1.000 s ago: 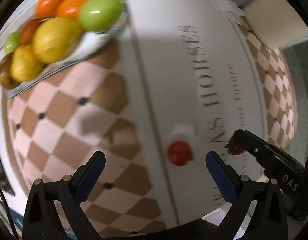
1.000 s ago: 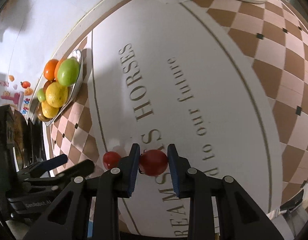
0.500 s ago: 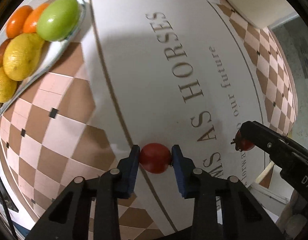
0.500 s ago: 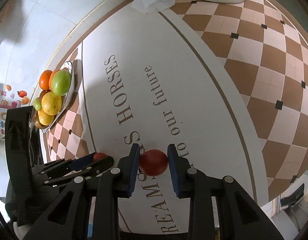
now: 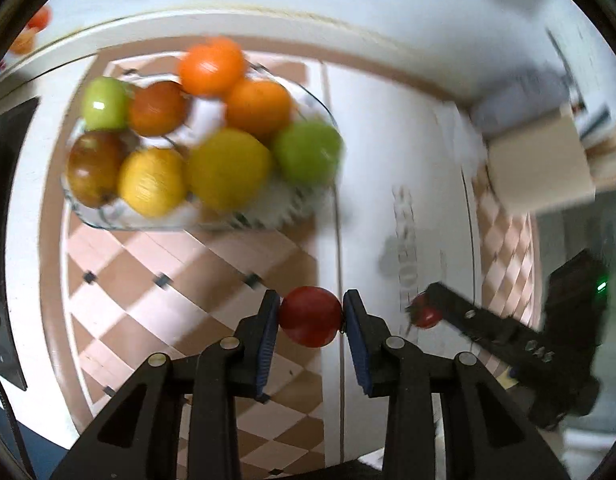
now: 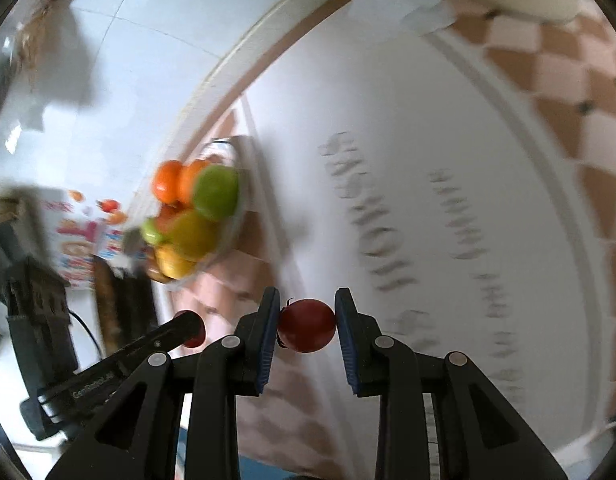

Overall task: Organize fruits
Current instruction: 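Carry the tomatoes to the plate and lower them with both tools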

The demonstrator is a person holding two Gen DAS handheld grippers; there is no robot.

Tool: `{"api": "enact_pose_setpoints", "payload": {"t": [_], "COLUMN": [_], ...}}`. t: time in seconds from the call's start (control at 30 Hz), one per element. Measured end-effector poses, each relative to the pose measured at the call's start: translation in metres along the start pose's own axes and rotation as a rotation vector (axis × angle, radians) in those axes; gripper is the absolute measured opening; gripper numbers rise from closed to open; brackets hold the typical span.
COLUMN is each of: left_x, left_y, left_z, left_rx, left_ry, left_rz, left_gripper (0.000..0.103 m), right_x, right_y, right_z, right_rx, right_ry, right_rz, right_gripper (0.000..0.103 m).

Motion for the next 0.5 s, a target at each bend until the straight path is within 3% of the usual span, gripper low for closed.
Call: {"api": "enact_pose_setpoints", "payload": {"t": [0.17, 0.3, 0.5], "left_x": [-0.033, -0.046, -0.048], "left_y": [0.027, 0.041, 0.051], "left_z": [-0.003, -0.014, -0.022], "left_rx": [0.013, -0.003, 0.005], "left_ry": [-0.082, -0.157, -0.18], "left_rz": [0.176, 0.28, 0.322], "left_gripper": [0.03, 0.03, 0.03], "right_x": [-0.035, -0.056, -0.066], "right_y": [0.016, 0.03, 0.047], "right_z": [-0.038, -0.061, -0.086], "right_rx": [-0.038, -0.055, -0.08], "right_ry": [0.089, 0.104, 0.101], "right_rz": [-0.028, -0.032, -0.042], "right_gripper": [0.031, 0.031, 0.031]}}
Point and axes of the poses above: each gripper's, at about its wrist camera, not at the fingertips, and z roughly against the way its jaws point, x to its right, y to its top, the point moved 7 cm from there along -z, roughly the way its jaws point, and after that the axes turned 4 degrees about -x, right-handed, at the moved point
